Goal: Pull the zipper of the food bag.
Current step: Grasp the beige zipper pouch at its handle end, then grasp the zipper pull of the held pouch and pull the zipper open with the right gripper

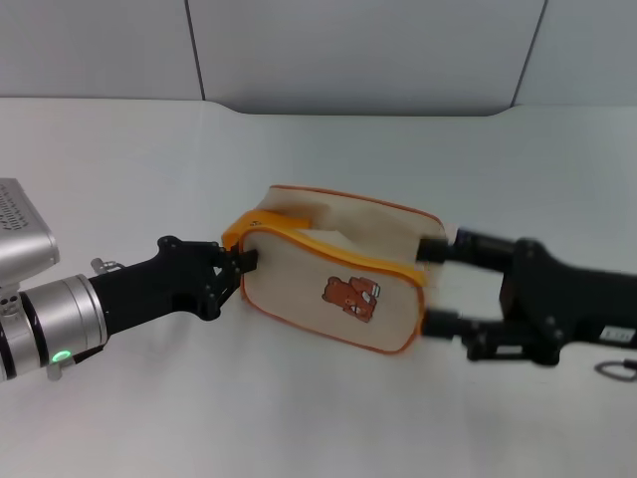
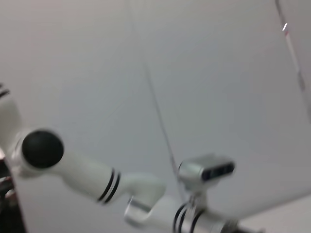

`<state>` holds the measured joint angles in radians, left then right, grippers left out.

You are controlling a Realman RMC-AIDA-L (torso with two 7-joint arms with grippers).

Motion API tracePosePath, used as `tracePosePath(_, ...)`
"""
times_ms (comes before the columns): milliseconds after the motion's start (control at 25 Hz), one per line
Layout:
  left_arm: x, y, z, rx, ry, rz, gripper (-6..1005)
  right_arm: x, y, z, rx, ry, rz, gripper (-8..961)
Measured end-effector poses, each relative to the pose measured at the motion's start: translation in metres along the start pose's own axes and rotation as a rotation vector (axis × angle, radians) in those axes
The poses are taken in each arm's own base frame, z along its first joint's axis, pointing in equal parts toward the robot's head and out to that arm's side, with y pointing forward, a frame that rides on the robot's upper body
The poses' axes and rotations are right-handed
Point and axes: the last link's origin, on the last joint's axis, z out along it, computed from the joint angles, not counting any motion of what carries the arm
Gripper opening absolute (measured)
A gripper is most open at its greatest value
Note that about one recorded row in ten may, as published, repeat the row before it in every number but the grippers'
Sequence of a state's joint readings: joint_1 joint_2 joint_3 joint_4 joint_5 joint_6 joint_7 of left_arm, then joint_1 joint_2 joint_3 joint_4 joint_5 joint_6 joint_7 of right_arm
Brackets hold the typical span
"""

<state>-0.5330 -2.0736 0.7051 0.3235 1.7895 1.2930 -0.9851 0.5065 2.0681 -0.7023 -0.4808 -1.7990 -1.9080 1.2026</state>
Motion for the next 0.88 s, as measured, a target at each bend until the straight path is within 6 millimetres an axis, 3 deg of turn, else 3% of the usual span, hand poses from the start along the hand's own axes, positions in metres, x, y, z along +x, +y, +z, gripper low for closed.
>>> tracePosePath(240,0.003,0.003,-0.005,-0.028,0.021,0.049,57,-0.027,-0.020,-0.007,0.133,-0.069,-0.165,844)
tracePosePath(520,0.017,0.003,-0.016,-0.084,0.089,0.183,55,-0.049,-0.051,0.007,0.215,0.020,-0.441,846)
tracePosePath(680,0.031,0.002,-0.018,-0.117,0.121,0.262,55,-0.051,-0.060,0.017,0.233,0.083,-0.587,845)
tracePosePath(880,0.044,0.003,-0.017,-0.149,0.151,0.331,54,-0.046,-0.068,0.036,0.213,0.152,-0.739,774)
